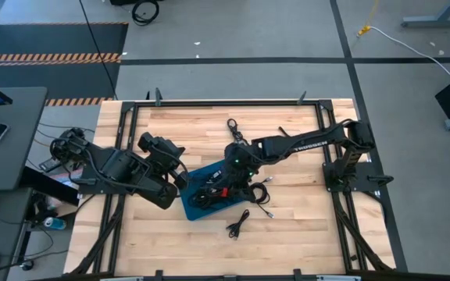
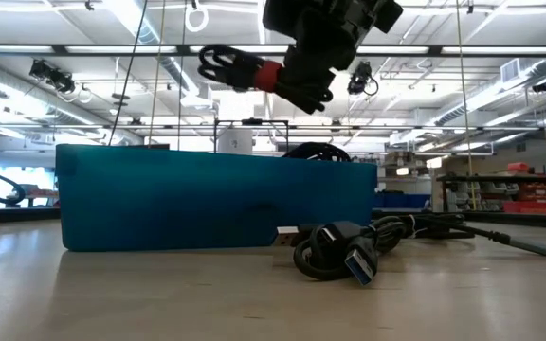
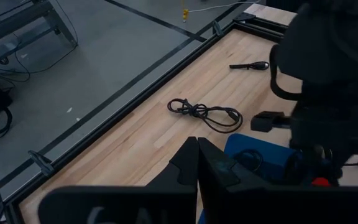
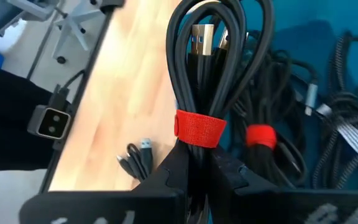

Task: Pick and place USB-C Cables
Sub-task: Put the black charger cable into the blue bin

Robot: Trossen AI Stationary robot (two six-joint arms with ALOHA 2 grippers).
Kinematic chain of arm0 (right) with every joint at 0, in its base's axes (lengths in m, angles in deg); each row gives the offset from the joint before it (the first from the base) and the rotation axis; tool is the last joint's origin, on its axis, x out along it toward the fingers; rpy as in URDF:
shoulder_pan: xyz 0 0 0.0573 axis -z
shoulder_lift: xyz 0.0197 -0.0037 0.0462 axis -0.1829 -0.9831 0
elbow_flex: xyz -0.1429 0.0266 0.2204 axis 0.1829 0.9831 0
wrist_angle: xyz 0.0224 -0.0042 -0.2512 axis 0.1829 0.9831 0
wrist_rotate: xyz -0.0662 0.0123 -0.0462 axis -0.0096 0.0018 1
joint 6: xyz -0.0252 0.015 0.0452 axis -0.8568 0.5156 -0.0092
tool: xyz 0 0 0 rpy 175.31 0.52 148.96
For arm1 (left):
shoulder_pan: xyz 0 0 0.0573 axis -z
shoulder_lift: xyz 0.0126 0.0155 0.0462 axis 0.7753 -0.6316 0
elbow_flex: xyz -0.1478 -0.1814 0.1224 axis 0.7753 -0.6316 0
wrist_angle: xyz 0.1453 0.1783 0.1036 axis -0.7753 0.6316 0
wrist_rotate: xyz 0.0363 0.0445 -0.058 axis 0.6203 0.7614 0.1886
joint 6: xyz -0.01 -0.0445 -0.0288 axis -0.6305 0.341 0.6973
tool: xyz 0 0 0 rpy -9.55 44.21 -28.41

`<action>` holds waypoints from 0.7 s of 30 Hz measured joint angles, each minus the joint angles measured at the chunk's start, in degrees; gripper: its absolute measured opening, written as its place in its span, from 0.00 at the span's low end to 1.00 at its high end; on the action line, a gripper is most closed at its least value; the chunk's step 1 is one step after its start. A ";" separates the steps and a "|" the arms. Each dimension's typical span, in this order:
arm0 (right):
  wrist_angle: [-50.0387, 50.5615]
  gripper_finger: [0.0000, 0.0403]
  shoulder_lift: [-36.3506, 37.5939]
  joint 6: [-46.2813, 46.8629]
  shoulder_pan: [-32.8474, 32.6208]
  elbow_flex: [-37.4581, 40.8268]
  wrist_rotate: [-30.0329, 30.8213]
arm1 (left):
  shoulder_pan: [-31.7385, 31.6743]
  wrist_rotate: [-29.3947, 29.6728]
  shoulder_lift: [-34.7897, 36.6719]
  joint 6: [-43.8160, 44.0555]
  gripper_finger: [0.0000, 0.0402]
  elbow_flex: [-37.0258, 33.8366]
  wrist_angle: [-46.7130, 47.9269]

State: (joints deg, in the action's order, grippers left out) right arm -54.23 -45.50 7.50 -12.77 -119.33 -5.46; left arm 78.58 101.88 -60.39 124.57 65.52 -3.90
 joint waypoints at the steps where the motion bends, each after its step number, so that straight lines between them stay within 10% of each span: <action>1: -0.15 0.08 0.00 0.00 -0.30 0.00 -0.09 | 0.00 0.00 0.00 0.00 0.01 0.00 0.00; 21: 1.44 0.08 -4.06 -1.26 -0.53 0.00 7.16 | 0.01 0.00 0.00 0.00 0.01 0.02 -0.39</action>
State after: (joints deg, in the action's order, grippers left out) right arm -52.79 -49.56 6.24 -13.30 -119.33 1.70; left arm 78.59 101.88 -60.39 124.57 65.54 -4.29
